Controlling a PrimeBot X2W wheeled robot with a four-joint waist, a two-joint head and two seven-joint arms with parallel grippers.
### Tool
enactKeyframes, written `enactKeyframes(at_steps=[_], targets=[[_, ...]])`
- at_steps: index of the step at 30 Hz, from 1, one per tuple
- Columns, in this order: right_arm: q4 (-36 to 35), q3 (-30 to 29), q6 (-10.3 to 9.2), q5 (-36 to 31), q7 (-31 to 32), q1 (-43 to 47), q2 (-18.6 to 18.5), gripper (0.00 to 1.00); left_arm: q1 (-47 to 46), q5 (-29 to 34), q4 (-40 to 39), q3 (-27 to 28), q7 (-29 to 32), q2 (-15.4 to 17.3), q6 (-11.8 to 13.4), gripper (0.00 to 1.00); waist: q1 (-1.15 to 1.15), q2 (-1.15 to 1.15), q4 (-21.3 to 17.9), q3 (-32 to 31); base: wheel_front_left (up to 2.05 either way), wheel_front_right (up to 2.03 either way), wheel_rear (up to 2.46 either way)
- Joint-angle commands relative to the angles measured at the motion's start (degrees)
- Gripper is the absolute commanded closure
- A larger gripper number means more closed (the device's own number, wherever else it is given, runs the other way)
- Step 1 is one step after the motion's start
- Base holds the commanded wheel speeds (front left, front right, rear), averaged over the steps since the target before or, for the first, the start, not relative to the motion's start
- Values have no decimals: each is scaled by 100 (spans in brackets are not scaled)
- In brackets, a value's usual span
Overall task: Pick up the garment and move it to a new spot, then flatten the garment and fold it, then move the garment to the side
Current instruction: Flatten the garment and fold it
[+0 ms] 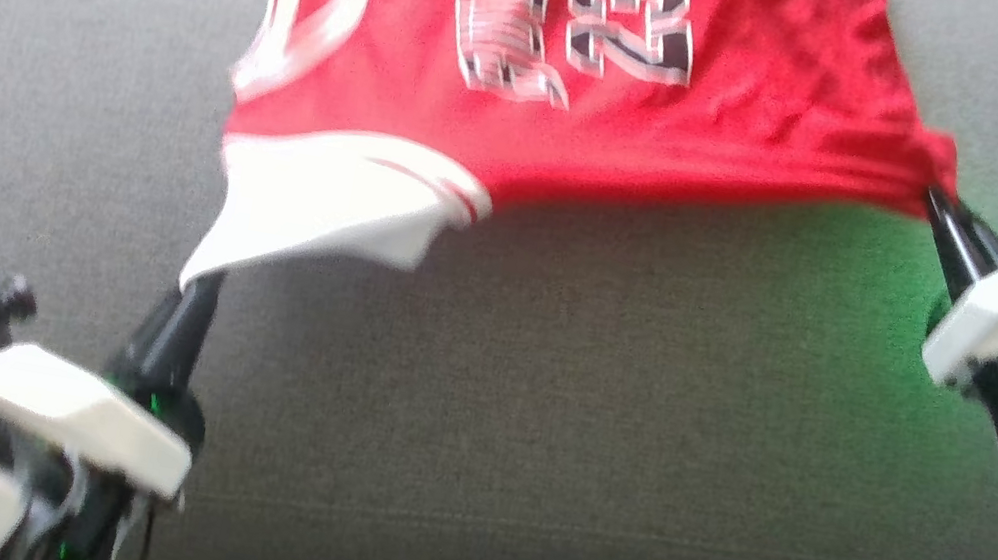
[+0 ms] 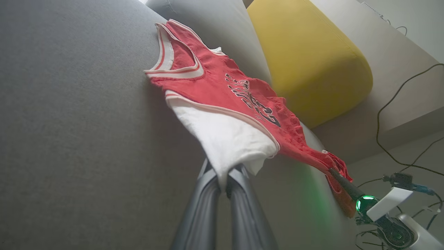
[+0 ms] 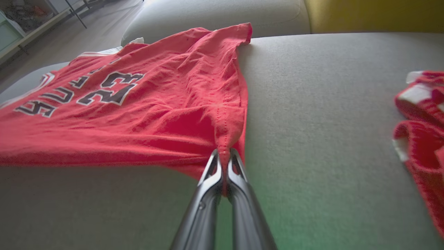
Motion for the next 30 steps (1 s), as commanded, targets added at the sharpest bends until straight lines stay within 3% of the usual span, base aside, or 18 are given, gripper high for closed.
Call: enactKeyframes(at_steps=[1,9,15,22,30], targets=[[-359,-75,-2,75,48,256,-164,100,-4,-13,-359,255,-46,235,92,100,1,0,-48,-143,0,0,0],[-2224,-1019,-2,-82,780,1932,-212,100,1225,-284,-1422,294,-15,285,687,100,1,0,-103,-372,0,0,0],[-3729,-1818,-2,-502,1579,2910,170,100,1535,-399,-1877,342,27,303,906,100,1,0,-83,-418,0,0,0],[-4336,-1963,-2,-1242,2133,2816,628,100,670,-450,-1363,266,97,-21,762,100,1,0,-47,-330,0,0,0],[-3628,-2094,-2,-1663,2035,1926,791,100,-882,-335,-120,194,30,-473,276,100,1,0,21,28,0,0,0]])
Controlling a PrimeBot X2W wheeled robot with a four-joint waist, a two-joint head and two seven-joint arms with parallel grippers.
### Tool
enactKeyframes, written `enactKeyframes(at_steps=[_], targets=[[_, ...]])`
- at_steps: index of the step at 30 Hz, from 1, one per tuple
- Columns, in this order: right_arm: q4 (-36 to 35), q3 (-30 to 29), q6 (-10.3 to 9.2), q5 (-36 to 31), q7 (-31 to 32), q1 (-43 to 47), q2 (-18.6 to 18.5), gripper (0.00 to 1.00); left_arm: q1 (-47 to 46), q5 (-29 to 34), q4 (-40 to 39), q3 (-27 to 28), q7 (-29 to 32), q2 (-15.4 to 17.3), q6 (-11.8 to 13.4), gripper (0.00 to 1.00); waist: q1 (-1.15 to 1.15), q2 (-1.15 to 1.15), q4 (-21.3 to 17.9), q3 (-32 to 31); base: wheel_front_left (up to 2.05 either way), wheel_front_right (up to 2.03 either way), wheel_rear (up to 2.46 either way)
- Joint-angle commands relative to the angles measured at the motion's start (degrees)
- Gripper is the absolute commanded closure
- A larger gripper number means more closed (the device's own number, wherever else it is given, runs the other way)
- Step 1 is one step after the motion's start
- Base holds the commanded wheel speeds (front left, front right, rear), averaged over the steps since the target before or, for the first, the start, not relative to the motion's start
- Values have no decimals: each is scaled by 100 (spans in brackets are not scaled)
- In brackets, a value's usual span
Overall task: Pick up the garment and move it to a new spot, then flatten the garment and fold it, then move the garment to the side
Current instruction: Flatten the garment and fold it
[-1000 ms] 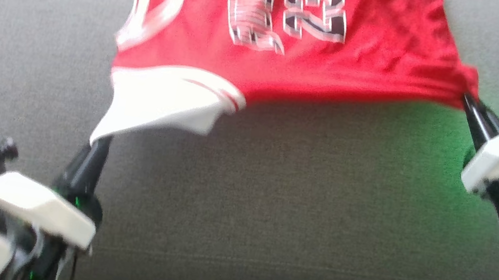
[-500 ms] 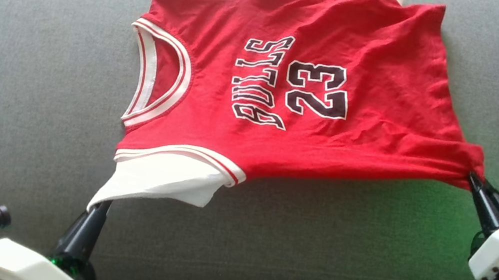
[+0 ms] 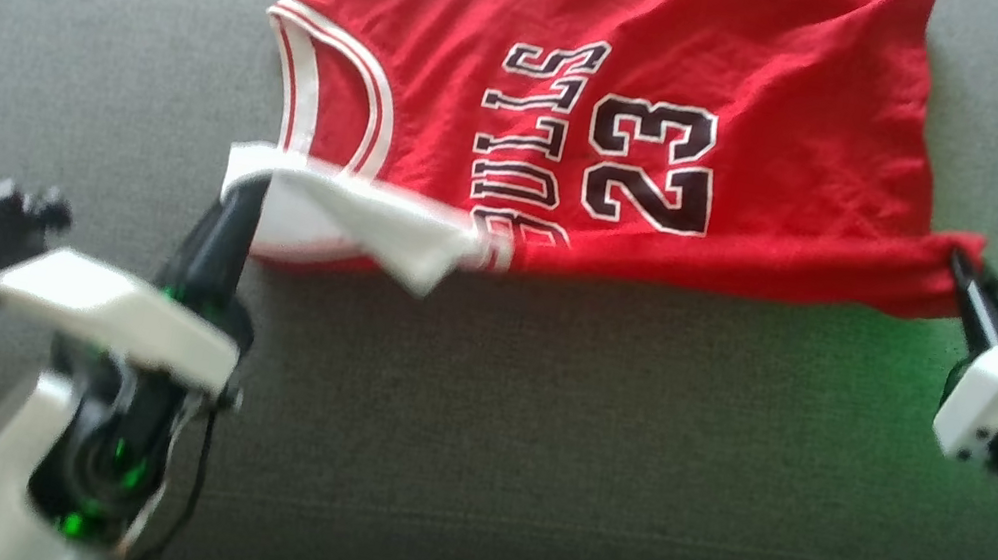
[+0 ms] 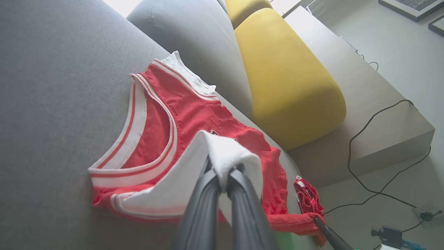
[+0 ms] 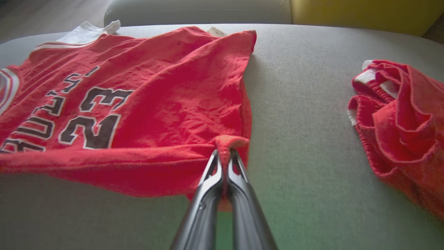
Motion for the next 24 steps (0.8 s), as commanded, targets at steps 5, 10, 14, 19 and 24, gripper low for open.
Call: enactKeyframes(at_steps=[5,10,14,19,24], targets=[[287,-20,-2,-223,-340,-743,35,100,-1078,166,742,177,-185,-110,-418,100,0,0,31,367,0,0,0],[629,-37,-2,-413,-576,-1224,70,100,-1811,393,1591,91,-441,-295,-861,100,0,0,32,660,0,0,0],[866,-107,-2,-544,-803,-1544,95,100,-2292,585,2120,21,-643,-418,-1189,100,0,0,27,843,0,0,0],[1232,-35,-2,-606,-1004,-1809,182,100,-2653,838,2822,-108,-791,-522,-1373,100,0,0,-4,955,0,0,0],[1618,89,-2,-594,-1222,-1961,245,0,-2810,1002,3388,-129,-914,-646,-1460,0,0,0,-33,945,0,0,0]])
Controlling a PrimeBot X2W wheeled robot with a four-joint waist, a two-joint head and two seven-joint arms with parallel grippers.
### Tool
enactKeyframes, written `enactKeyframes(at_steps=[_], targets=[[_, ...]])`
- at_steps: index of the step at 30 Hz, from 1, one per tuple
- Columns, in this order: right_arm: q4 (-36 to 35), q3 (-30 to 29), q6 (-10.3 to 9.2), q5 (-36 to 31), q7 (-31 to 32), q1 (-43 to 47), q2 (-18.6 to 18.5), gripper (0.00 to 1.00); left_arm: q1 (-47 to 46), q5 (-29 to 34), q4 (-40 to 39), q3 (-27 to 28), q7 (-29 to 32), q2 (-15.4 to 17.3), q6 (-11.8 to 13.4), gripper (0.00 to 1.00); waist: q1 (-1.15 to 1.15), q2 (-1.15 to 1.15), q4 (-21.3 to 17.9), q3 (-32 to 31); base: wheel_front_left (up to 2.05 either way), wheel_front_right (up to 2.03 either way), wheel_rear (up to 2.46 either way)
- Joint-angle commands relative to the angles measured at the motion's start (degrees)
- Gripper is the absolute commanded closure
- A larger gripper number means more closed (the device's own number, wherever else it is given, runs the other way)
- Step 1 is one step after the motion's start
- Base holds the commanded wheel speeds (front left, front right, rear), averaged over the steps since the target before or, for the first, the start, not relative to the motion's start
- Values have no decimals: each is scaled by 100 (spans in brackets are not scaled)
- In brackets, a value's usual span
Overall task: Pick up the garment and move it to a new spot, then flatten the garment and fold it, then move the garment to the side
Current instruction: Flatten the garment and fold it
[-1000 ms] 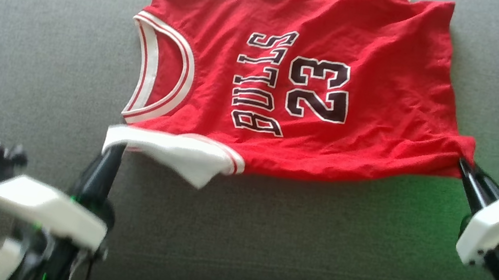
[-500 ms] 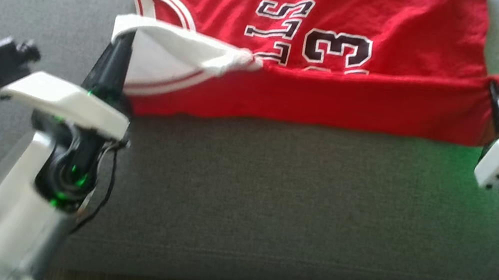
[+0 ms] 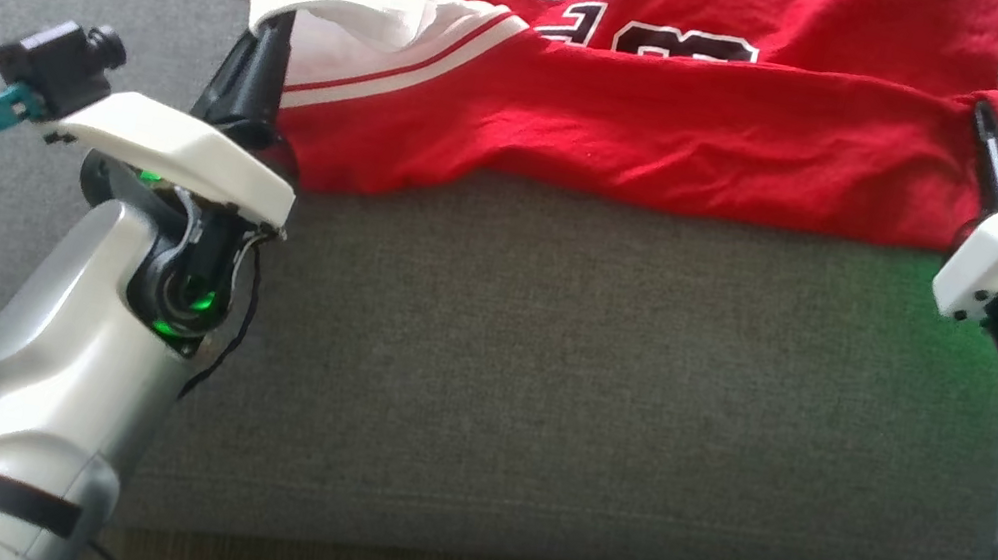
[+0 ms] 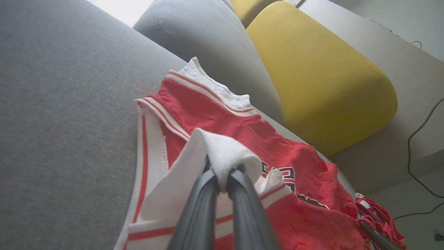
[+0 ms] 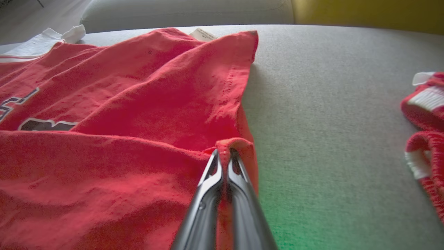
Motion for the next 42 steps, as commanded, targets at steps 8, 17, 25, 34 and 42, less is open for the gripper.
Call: enactKeyframes(at_steps=[8,17,25,34,42], targets=[[-297,48,-2,95,-808,128,-4,0,158,635,-367,445,-162,-1,58,0,-1,0,-17,-313,0,0,0],[-1184,-69,-2,156,-872,1014,244,0,1699,804,-1271,507,15,-133,1013,0,-1,0,-170,-441,0,0,0],[-1612,16,-2,191,-760,1273,459,0,1937,808,-1333,876,-43,-121,1623,0,-1,0,-307,-417,0,0,0],[-1768,-74,-2,184,-675,1329,515,0,2025,862,-1122,938,22,-50,1889,0,-1,0,-355,-459,0,0,0],[-1773,-102,-2,195,-645,1305,553,0,1923,967,-707,696,333,-6,1960,0,-1,0,-349,-496,0,0,0]])
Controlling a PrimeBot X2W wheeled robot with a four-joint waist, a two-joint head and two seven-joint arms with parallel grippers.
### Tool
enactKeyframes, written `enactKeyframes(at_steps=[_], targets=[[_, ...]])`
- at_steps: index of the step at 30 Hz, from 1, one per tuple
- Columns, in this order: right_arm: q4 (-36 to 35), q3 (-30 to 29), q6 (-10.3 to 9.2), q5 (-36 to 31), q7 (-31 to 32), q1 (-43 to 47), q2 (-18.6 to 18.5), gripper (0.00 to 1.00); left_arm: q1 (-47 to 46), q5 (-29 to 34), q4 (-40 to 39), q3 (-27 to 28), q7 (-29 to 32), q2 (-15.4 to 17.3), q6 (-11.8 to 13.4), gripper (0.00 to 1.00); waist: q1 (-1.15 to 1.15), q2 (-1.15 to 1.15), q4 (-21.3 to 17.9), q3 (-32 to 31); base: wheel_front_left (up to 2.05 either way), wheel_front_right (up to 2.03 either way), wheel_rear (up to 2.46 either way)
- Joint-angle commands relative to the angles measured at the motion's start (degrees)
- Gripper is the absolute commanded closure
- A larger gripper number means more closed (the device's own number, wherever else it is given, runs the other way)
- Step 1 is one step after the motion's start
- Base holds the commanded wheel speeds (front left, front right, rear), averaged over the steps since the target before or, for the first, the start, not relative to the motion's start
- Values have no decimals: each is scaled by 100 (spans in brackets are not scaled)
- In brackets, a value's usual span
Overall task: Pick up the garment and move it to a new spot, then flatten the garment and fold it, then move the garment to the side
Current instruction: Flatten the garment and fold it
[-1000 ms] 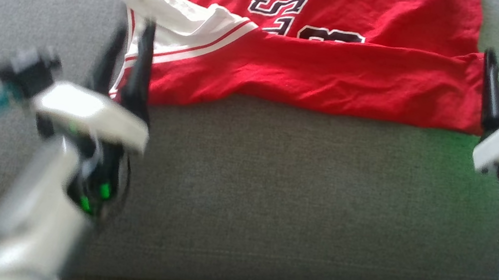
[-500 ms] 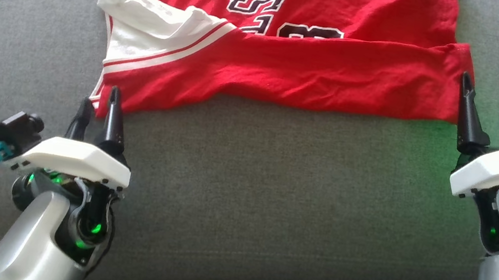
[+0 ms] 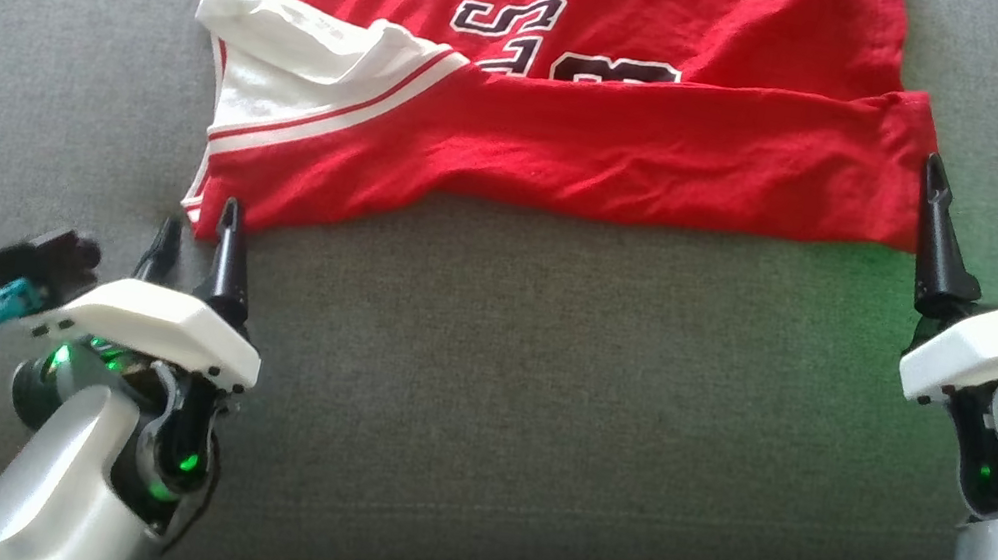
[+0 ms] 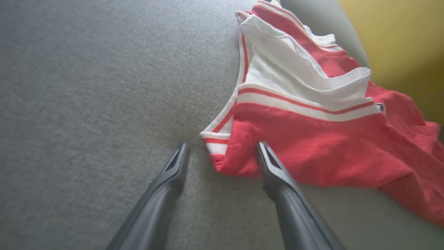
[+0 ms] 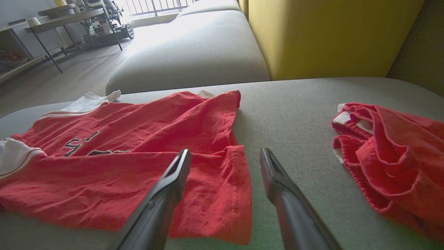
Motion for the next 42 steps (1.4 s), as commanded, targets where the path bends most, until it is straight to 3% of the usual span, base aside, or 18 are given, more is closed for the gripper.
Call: enactKeyframes(at_steps=[1,3,4,5,6,7,8,15,30,31,32,33,42], targets=[[-228,109,-2,49,9,-45,44,0,-61,61,63,66,139,135,73,0,1,0,-8,7,0,0,0],[-245,119,-2,53,18,-73,46,0,-123,242,178,-52,130,218,111,0,1,0,-18,22,0,0,0],[-253,121,-2,55,21,-83,45,0,-158,349,241,-121,115,266,128,20,1,0,-21,30,0,0,0],[-262,122,-2,55,22,-90,42,0,-191,436,305,-186,114,301,137,51,1,0,-20,40,0,0,0],[-267,122,-2,56,23,-95,40,0,-227,508,365,-238,104,323,144,63,1,0,-17,49,0,0,0],[-267,124,-2,57,24,-97,37,0,-266,591,433,-312,112,349,141,87,1,0,-10,57,0,0,0],[-260,124,-2,61,29,-98,36,0,-301,640,497,-373,129,354,125,100,1,0,-1,65,0,0,0],[58,66,-2,238,329,-126,70,0,-355,697,598,-501,76,335,5,100,1,0,47,35,0,0,0],[1317,-316,-2,268,942,-478,167,0,-102,830,-250,-487,-28,629,164,100,1,0,266,-58,0,0,0],[1466,-302,-2,250,919,-582,170,16,-104,842,-341,-508,-15,640,167,100,1,0,285,-43,0,0,0],[1544,-275,-2,243,917,-625,171,64,-104,847,-377,-519,-7,644,170,100,1,0,295,-42,0,0,0],[1617,-258,-2,229,905,-661,172,100,-105,856,-407,-533,4,653,174,100,1,0,305,-44,0,0,0],[1755,-252,-2,166,994,-544,136,100,-15,929,-641,-618,71,809,190,100,1,0,362,-241,0,0,0]])
